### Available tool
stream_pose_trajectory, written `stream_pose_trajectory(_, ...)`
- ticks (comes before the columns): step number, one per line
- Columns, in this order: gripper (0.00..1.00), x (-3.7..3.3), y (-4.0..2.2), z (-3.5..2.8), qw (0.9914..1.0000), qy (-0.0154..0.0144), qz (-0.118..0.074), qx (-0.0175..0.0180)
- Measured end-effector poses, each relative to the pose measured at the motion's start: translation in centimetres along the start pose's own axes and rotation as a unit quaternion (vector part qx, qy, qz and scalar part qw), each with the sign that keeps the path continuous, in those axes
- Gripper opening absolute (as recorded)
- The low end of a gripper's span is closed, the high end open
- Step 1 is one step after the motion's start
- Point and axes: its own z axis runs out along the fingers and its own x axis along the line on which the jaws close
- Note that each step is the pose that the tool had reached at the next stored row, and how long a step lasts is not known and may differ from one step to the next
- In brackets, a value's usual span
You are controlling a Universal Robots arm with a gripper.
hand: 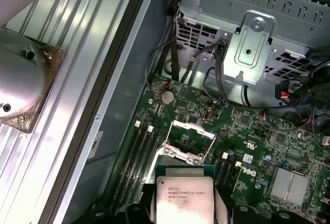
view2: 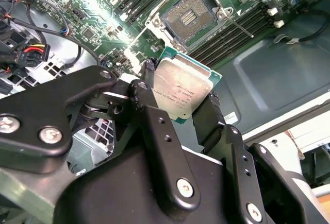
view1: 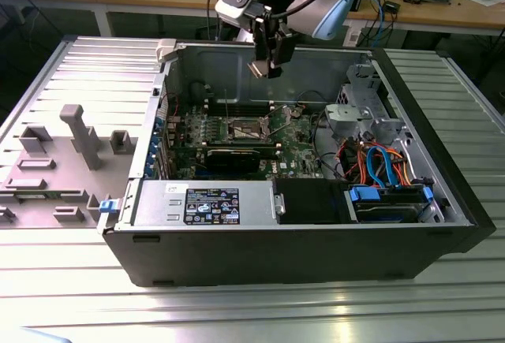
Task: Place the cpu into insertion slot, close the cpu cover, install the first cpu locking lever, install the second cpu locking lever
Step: 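Place the cpu into insertion slot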
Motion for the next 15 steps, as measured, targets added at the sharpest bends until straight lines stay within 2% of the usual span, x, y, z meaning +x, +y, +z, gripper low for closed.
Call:
stream_pose_trajectory(3,0.54,0.00,0.00,0.03,0.99998,-0.0003,0.007,0.0006)
stream_pose_trajectory(5,0.54,0.00,0.00,0.08,0.99969,-0.0017,0.025,0.0006)
stream_pose_trajectory(11,0.54,0.00,-0.01,0.09,0.99962,-0.0018,0.027,0.0006)
stream_pose_trajectory(15,0.54,0.00,-0.01,0.12,0.99927,-0.0027,0.038,0.0003)
